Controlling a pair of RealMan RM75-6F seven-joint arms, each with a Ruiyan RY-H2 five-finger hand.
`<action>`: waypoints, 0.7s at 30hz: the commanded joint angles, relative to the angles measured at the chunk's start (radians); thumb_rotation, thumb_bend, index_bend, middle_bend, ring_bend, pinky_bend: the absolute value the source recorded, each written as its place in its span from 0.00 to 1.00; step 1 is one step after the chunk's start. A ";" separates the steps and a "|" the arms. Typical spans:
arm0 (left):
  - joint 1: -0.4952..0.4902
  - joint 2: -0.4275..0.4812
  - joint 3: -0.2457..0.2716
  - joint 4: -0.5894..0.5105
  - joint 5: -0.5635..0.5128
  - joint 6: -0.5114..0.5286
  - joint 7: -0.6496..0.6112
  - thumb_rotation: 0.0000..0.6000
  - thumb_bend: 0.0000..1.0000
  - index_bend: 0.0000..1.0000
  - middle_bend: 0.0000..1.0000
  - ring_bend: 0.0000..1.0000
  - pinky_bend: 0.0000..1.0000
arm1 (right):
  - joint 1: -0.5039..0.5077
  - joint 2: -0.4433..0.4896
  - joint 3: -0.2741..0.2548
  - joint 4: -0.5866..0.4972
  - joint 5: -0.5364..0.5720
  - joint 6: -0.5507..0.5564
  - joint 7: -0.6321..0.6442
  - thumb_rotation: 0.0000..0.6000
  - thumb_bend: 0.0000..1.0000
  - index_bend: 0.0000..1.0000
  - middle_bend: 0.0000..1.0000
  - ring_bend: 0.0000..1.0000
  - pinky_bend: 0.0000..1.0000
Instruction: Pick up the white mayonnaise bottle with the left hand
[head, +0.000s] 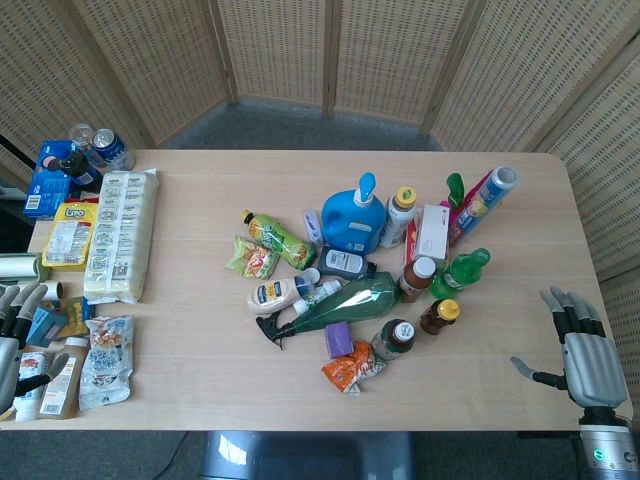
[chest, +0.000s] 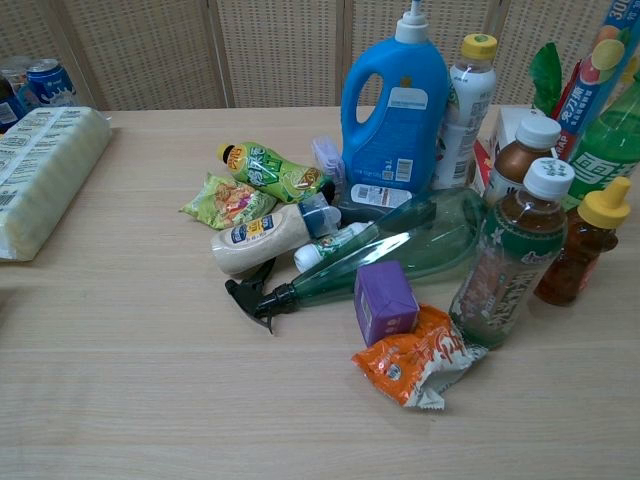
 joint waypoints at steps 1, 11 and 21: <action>-0.002 -0.001 0.001 0.000 0.001 -0.004 -0.001 1.00 0.25 0.04 0.00 0.00 0.00 | 0.001 -0.001 0.001 -0.002 0.000 -0.001 -0.001 0.82 0.03 0.00 0.00 0.00 0.00; -0.039 0.005 -0.006 -0.033 -0.047 -0.091 0.038 1.00 0.25 0.07 0.00 0.00 0.00 | -0.006 -0.010 -0.007 0.012 -0.007 0.006 0.019 0.82 0.04 0.00 0.00 0.00 0.00; -0.269 -0.137 -0.100 -0.027 -0.255 -0.449 0.101 1.00 0.25 0.08 0.00 0.00 0.00 | -0.035 -0.008 -0.015 0.023 0.008 0.030 0.043 0.82 0.04 0.00 0.00 0.00 0.00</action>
